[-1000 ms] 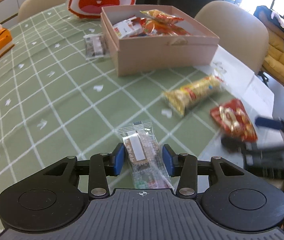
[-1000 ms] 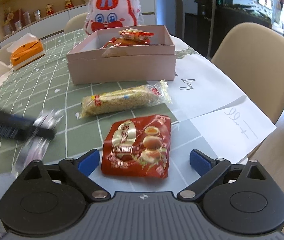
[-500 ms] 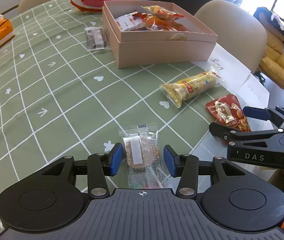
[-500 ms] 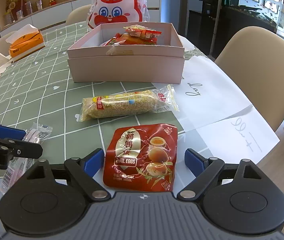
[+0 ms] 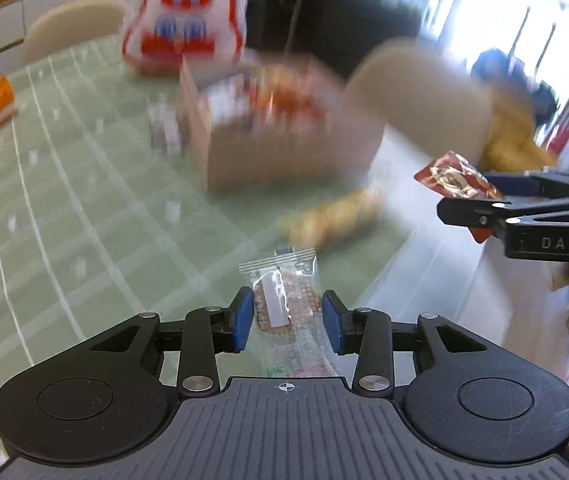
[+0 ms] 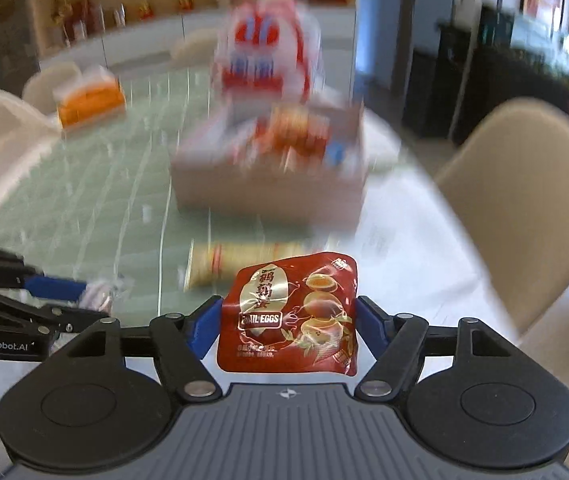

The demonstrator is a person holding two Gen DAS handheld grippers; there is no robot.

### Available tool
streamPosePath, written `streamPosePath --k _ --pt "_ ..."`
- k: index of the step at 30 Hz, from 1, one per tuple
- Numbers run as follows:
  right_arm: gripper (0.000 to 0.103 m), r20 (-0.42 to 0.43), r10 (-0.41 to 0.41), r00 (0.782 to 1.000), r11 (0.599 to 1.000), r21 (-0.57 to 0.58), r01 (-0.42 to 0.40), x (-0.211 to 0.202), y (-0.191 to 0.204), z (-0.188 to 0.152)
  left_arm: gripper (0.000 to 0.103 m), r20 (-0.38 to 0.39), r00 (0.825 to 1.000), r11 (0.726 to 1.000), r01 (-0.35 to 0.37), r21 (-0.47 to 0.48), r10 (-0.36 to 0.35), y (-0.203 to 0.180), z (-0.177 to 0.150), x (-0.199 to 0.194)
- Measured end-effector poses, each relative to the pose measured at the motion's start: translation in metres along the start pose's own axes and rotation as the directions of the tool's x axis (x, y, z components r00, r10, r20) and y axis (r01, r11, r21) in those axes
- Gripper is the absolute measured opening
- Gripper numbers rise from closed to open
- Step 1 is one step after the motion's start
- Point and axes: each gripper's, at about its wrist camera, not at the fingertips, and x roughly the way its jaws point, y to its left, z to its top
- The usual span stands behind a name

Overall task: Organize snacks
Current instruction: 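Carry both packets over the pink box with left and right tools, then release clear packet into box with left tool while right tool releases salted-egg packet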

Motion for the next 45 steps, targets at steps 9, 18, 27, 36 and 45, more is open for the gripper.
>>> streamPosePath --k 9,18,27,36,45 --pt "0.072 0.333 -0.033 0.942 0.998 -0.039 0.049 -0.029 -0.045 0.152 0.043 0.29 0.957 1.0 0.007 -0.016 -0.002 -0.003 0.149 -0.013" --pt "0.072 0.121 0.06 0.991 0.998 -0.025 -0.058 0.085 -0.058 0.181 0.043 0.12 0.99 0.99 -0.055 -0.132 0.071 0.024 0.154 0.124" --pt "0.072 -0.205 0.091 0.975 0.993 -0.05 -0.103 0.23 -0.038 0.165 0.052 0.071 0.997 0.992 -0.005 -0.126 0.014 0.04 0.144 0.155" --pt "0.073 -0.291 0.086 0.953 0.996 0.003 -0.089 0.267 -0.031 0.155 0.049 0.099 0.995 0.99 0.01 -0.143 0.004 0.048 0.149 0.139" --pt "0.081 -0.191 0.117 0.975 0.993 0.019 -0.116 0.216 -0.027 0.164 0.049 0.13 0.982 0.96 0.162 -0.231 -0.134 0.077 0.162 0.113"
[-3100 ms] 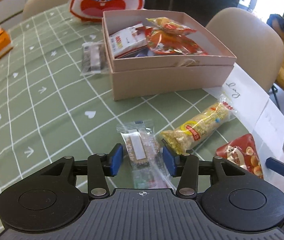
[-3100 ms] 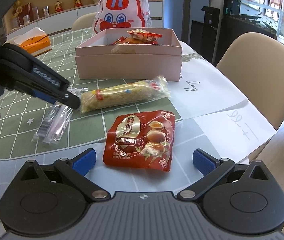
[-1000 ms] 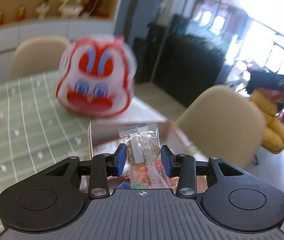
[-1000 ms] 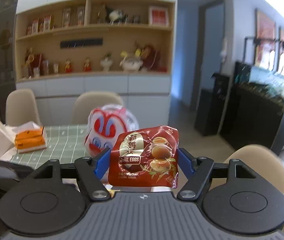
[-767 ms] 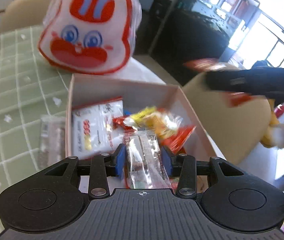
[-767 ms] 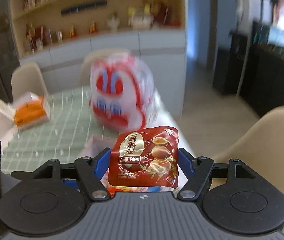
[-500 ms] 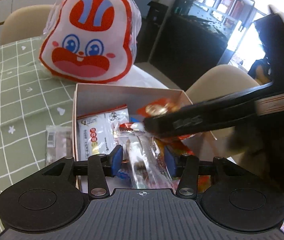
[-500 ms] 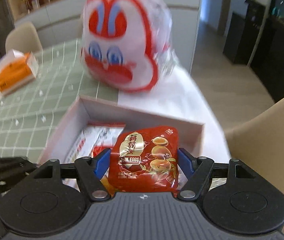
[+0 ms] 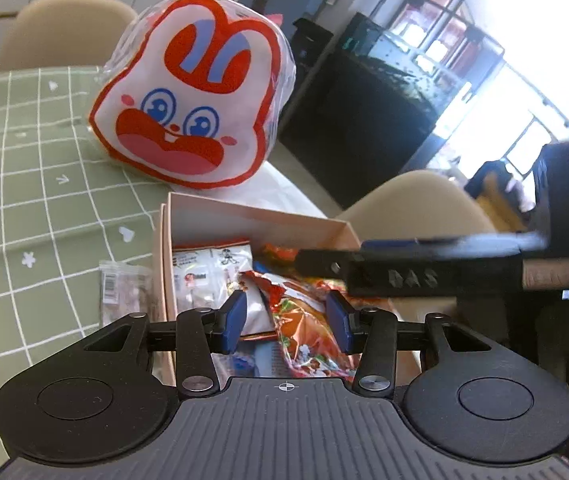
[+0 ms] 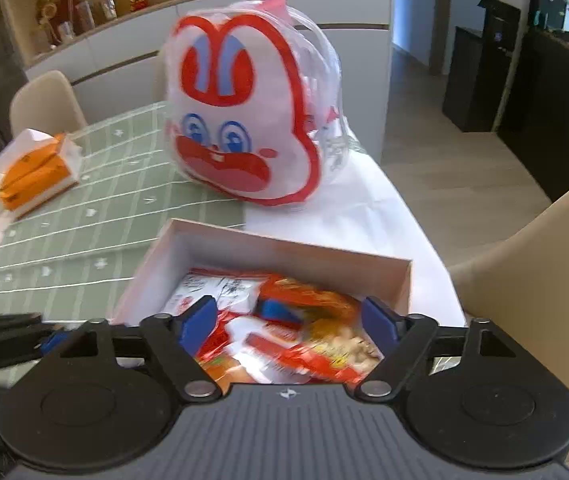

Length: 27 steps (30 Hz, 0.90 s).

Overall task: Organize snacks
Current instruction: 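Release clear packet into box with left tool while right tool releases salted-egg packet, then move left tool to brown-filled clear packet while right tool reaches bread-stick packet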

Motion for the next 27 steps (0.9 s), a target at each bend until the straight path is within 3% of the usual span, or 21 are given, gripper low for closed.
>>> streamPosePath --k 4,9,14,17,18,20,24,27 --pt "0.081 0.053 -0.053 0.997 0.999 0.014 0.052 -0.022 0.01 -0.012 0.049 0.019 1.0 1.0 0.006 -0.024 -0.005 0.025 0.016 -0.022" --pt "0.081 0.089 -0.102 0.991 0.995 0.022 0.101 -0.043 0.026 -0.045 0.049 0.047 0.995 0.99 -0.086 -0.115 0.092 0.08 0.04 -0.031" --pt "0.081 0.075 -0.134 0.988 0.991 0.037 0.131 -0.058 0.04 -0.088 0.047 -0.003 0.978 0.977 -0.209 0.031 0.21 0.097 0.055 0.017" --pt "0.081 0.049 -0.148 0.988 0.989 0.015 0.147 -0.064 0.051 -0.114 0.035 -0.05 0.974 0.968 -0.211 0.133 0.219 0.091 0.057 0.051" --pt "0.081 0.036 -0.155 0.987 0.988 0.008 0.154 -0.065 0.054 -0.122 0.025 -0.065 0.971 0.96 -0.215 0.18 0.23 0.087 0.057 0.061" --pt "0.081 0.012 -0.165 0.986 0.986 0.01 0.165 -0.068 0.058 -0.136 0.023 -0.087 0.959 0.933 -0.236 0.273 0.268 0.084 0.054 0.079" --pt "0.081 -0.03 -0.17 0.985 0.984 0.046 0.171 -0.071 0.055 -0.156 0.021 -0.133 0.955 0.92 -0.208 0.333 0.264 0.091 0.046 0.093" --pt "0.081 -0.047 -0.185 0.982 0.979 0.073 0.189 -0.072 0.051 -0.168 0.021 -0.142 0.961 0.891 -0.158 0.426 0.238 0.088 0.032 0.084"
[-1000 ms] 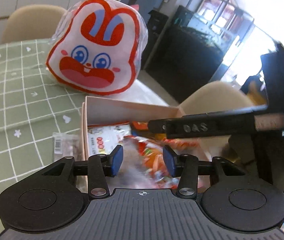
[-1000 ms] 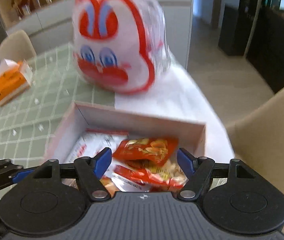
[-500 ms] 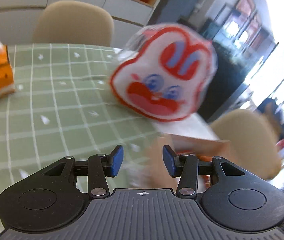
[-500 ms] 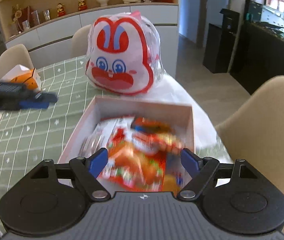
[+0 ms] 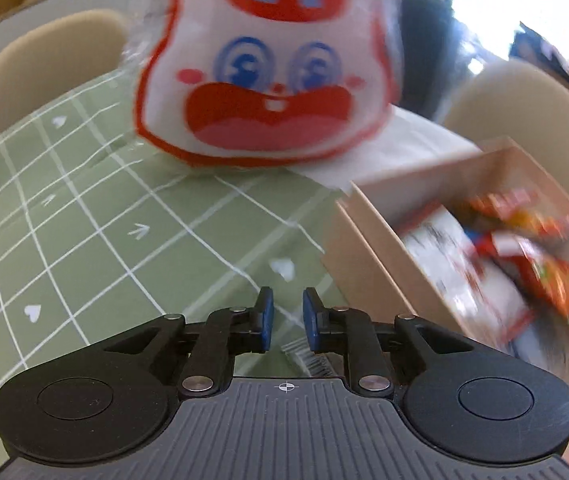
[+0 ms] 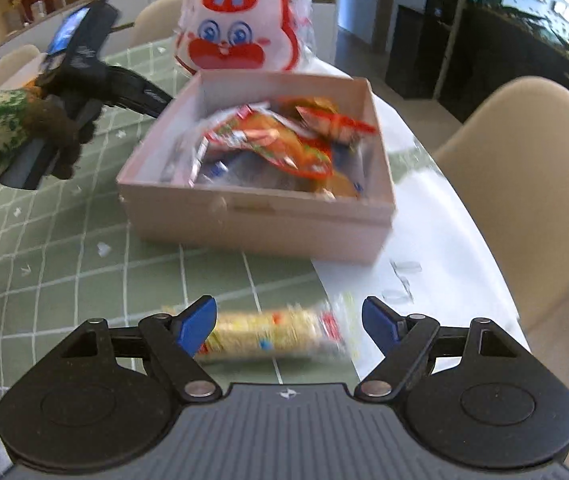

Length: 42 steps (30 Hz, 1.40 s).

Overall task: Organize snacks
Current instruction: 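Move left tool to brown-filled clear packet while right tool reaches bread-stick packet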

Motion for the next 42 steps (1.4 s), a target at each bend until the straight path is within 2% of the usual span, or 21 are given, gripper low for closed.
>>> streamPosePath --k 2,5,7,10,13,16,19,23,27,28,29,30,32,34,36,37,42 --pt "0.081 -0.007 0.001 1.0 1.0 0.019 -0.001 0.001 -0.003 -0.005 0.021 -0.021 0.999 0.994 0.035 0.106 -0.033 -0.009 -0.012 -0.011" --pt "0.081 -0.018 0.003 1.0 1.0 0.022 -0.002 0.006 0.0 -0.007 0.02 -0.029 0.999 0.969 0.03 0.247 -0.023 -0.025 -0.034 -0.028" --pt "0.081 -0.023 0.012 1.0 1.0 0.017 -0.012 0.009 0.005 -0.007 0.02 -0.039 0.998 0.959 0.055 0.277 -0.046 -0.03 -0.049 -0.039" --pt "0.081 -0.018 0.043 0.999 0.999 0.0 -0.043 0.011 0.018 -0.004 0.02 -0.058 0.992 0.957 0.119 0.264 -0.108 -0.034 -0.067 -0.055" --pt "0.081 0.002 0.07 0.998 0.997 -0.045 -0.07 0.013 0.037 -0.001 0.022 -0.063 0.99 0.973 0.134 0.188 -0.124 -0.033 -0.084 -0.071" --pt "0.081 0.0 0.145 0.989 0.987 -0.064 -0.144 0.019 0.056 0.004 0.023 -0.072 0.996 0.999 0.046 -0.002 -0.046 -0.025 -0.091 -0.081" --pt "0.08 -0.012 0.222 0.975 0.973 -0.064 -0.222 0.029 0.079 0.006 0.024 -0.091 0.995 0.985 0.024 -0.17 -0.04 -0.017 -0.1 -0.093" --pt "0.075 -0.031 0.28 0.96 0.954 -0.103 -0.282 0.033 0.112 0.003 0.024 -0.119 0.992 0.977 0.019 -0.214 -0.046 -0.023 -0.109 -0.104" --pt "0.075 -0.087 0.388 0.918 0.905 -0.151 -0.397 0.026 0.131 -0.002 0.024 -0.134 0.989 0.973 0.023 -0.232 -0.056 -0.026 -0.116 -0.104" --pt "0.075 -0.087 0.397 0.914 0.9 -0.158 -0.406 0.022 0.131 -0.003 0.025 -0.131 0.99 0.971 0.02 -0.237 -0.052 -0.027 -0.117 -0.104" --pt "0.075 -0.073 0.387 0.919 0.904 -0.169 -0.393 0.018 0.129 -0.005 0.025 -0.125 0.991 0.97 0.015 -0.243 -0.046 -0.029 -0.118 -0.102" --pt "0.075 -0.04 0.351 0.936 0.918 -0.183 -0.352 0.013 0.125 -0.006 0.025 -0.119 0.992 0.968 0.012 -0.252 -0.043 -0.031 -0.119 -0.102" --pt "0.075 0.035 0.252 0.967 0.951 -0.197 -0.24 0.004 0.113 -0.008 0.025 -0.094 0.994 0.958 0.027 -0.286 -0.056 -0.032 -0.118 -0.102" --pt "0.075 0.102 0.146 0.984 0.976 -0.176 -0.127 -0.002 0.094 -0.01 0.025 -0.065 0.995 0.953 0.059 -0.297 -0.081 -0.037 -0.115 -0.101" --pt "0.075 0.129 0.079 0.989 0.99 -0.129 -0.062 -0.007 0.074 -0.011 0.026 -0.062 0.994 0.96 0.074 -0.269 -0.094 -0.049 -0.111 -0.096" --pt "0.075 0.134 0.055 0.989 0.994 -0.098 -0.042 -0.009 0.063 -0.011 0.032 -0.07 0.994 0.967 0.065 -0.248 -0.085 -0.056 -0.109 -0.094" --pt "0.075 0.133 -0.053 0.99 0.996 0.08 0.043 -0.018 0.024 -0.022 0.043 -0.071 0.997 0.993 -0.044 -0.112 0.036 -0.091 -0.105 -0.087"
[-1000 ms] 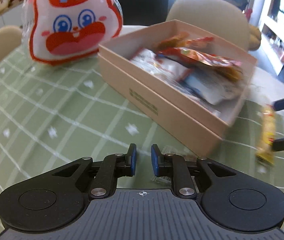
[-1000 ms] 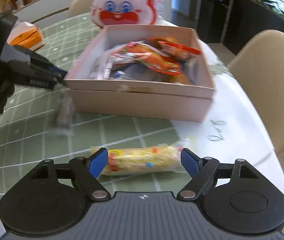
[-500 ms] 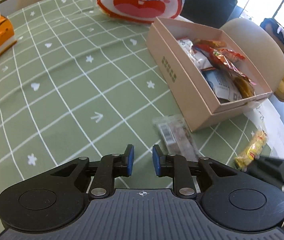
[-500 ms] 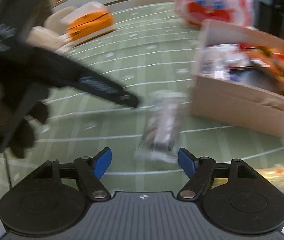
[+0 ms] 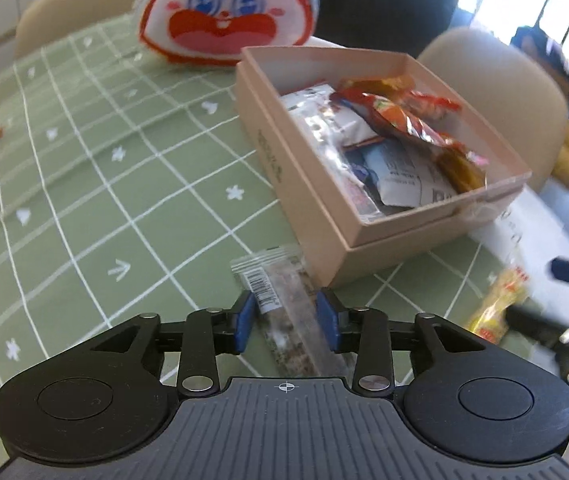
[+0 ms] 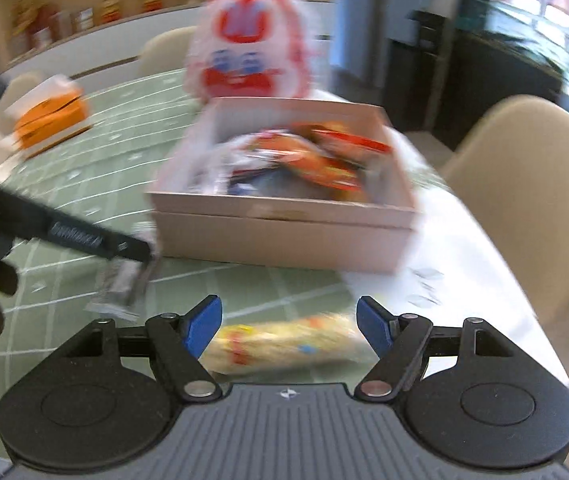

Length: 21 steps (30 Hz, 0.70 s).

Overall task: Organize snacks
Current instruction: 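Move left tool to brown-filled clear packet while right tool reaches bread-stick packet, then grasp brown-filled packet with left tool while right tool grasps yellow bread-stick packet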

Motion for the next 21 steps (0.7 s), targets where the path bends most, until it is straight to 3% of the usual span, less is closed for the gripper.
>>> streamPosePath --k 3,5,10,12,15,18,21 --pt "0.075 -0.072 -0.051 0.996 0.981 0.186 0.064 0.005 -0.018 -0.005 0.054 0.014 0.998 0.996 -0.058 0.07 0.057 -0.017 -0.006 0.002" --pt "0.075 -0.125 -0.019 0.992 0.949 0.309 0.057 0.012 -0.029 -0.008 0.057 0.035 0.995 0.989 -0.099 0.109 0.095 -0.024 -0.012 0.003" --pt "0.076 -0.142 0.066 0.988 0.903 0.429 0.001 0.033 -0.035 0.001 0.057 0.048 0.995 0.995 -0.094 0.043 0.092 -0.013 -0.019 -0.004" --pt "0.077 -0.131 0.07 0.989 0.922 0.386 -0.014 0.045 -0.026 0.007 0.053 0.051 0.995 0.996 -0.085 0.025 0.084 -0.008 -0.02 -0.006" --pt "0.076 -0.132 0.035 0.991 0.979 0.203 -0.007 0.052 -0.003 0.011 0.052 0.054 0.996 0.997 -0.077 0.004 0.076 -0.004 -0.018 -0.007" --pt "0.061 -0.127 0.058 0.99 0.996 0.082 -0.048 0.047 0.011 0.006 0.049 0.039 0.995 0.996 -0.087 -0.018 0.088 -0.004 -0.014 -0.005" --pt "0.053 -0.121 0.1 0.988 0.995 -0.001 -0.101 0.035 0.018 -0.006 0.046 0.026 0.996 0.996 -0.082 -0.032 0.083 -0.005 -0.016 -0.008"
